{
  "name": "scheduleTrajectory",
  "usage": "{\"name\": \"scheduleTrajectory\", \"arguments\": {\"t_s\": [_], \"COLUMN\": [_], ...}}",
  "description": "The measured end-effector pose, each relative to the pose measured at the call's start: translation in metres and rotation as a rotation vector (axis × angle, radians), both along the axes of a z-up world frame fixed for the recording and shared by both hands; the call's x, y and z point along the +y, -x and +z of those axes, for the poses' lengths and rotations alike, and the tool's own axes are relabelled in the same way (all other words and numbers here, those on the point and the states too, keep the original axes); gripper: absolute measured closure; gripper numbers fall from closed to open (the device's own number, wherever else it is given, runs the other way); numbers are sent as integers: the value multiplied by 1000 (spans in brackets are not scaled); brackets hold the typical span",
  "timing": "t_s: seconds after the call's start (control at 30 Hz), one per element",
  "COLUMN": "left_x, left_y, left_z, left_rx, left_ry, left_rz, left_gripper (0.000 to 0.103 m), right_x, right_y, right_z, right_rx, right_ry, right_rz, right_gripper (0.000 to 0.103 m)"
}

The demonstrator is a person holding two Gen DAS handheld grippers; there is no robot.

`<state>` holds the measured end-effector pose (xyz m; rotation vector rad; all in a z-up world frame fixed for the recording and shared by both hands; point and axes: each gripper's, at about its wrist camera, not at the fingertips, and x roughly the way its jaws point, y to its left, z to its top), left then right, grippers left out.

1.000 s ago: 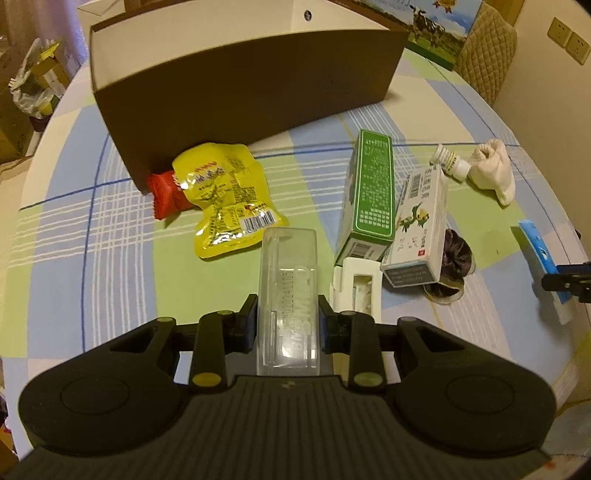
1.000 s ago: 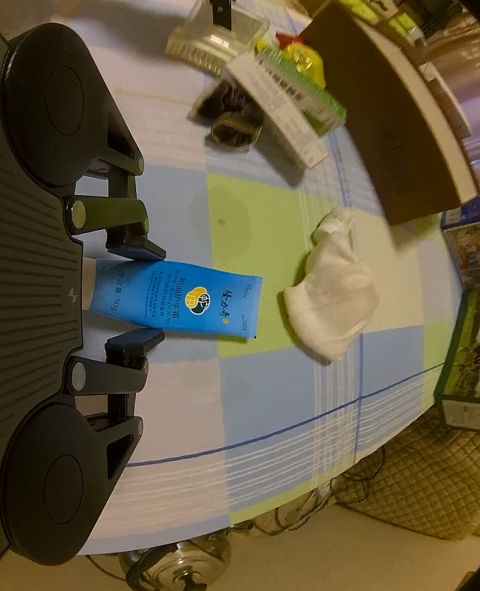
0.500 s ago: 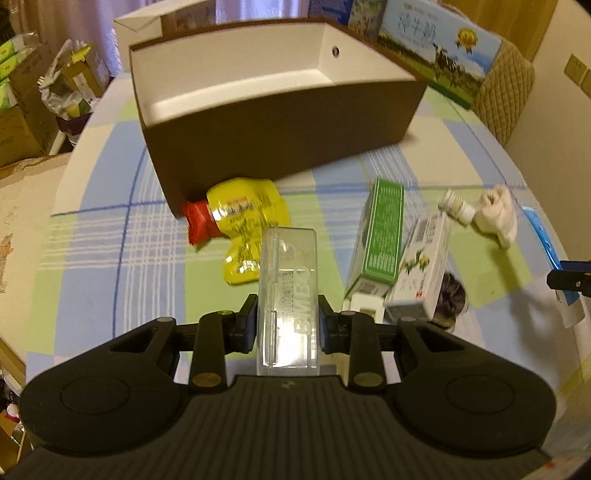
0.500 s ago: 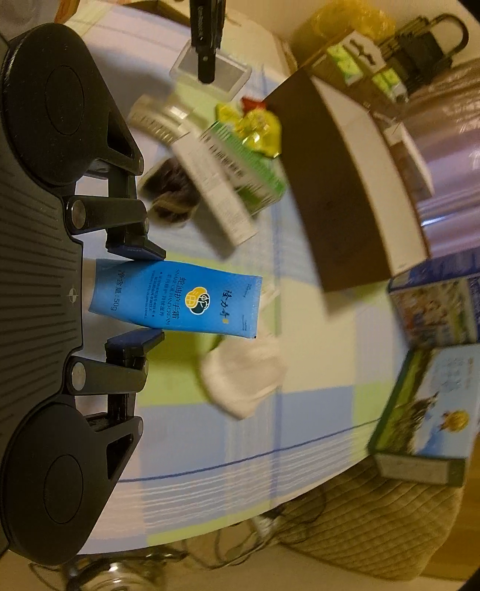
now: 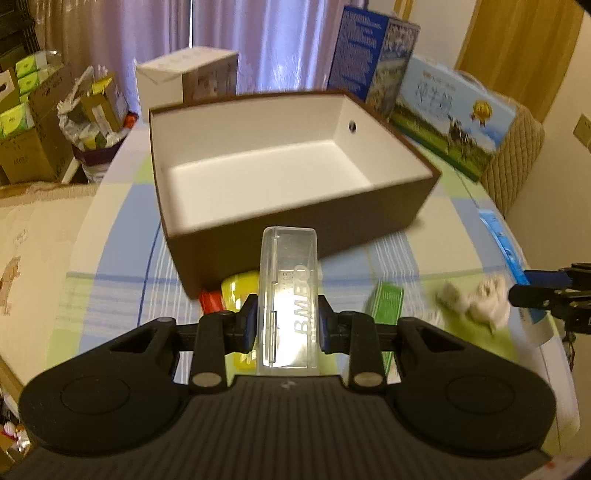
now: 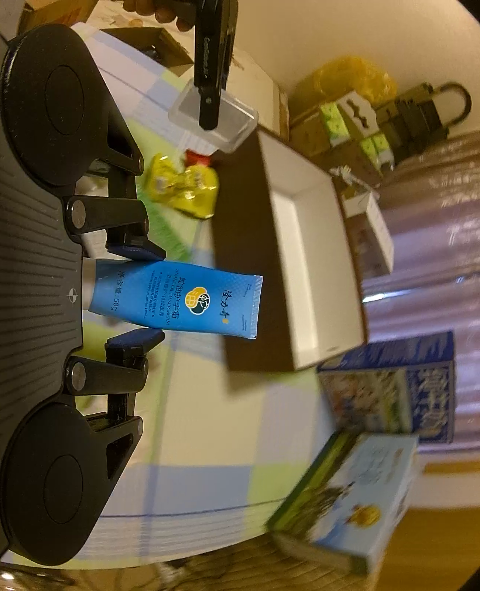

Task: Organize objects
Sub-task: 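Carry the clear case and blue tube up over the brown box with both tools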

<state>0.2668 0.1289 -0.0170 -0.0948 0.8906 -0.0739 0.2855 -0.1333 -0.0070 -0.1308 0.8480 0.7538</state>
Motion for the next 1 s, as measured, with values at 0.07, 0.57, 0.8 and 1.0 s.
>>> {"name": "scheduleTrajectory", "arguments": {"t_s": [0.07, 0.57, 0.8, 1.0], "left_x": [0, 3, 6, 8], "left_y": [-10, -93, -129, -153], "left_z": [6, 28, 20, 7], "left_rx": [-20, -98, -85, -49], "left_ry": [0, -11, -13, 2], "left_rz": [3, 59, 92, 116], "left_gripper": [77, 77, 77, 77], "right_x": [13, 97, 119, 132], "right_y": [-10, -84, -117, -141], "right_z": [5, 26, 23, 14], "right_rx": [-27, -132, -147, -147], "right_ry": [-8, -53, -47, -27], "right_rz": [27, 140, 130, 116], "right_gripper": [66, 66, 67, 66]}}
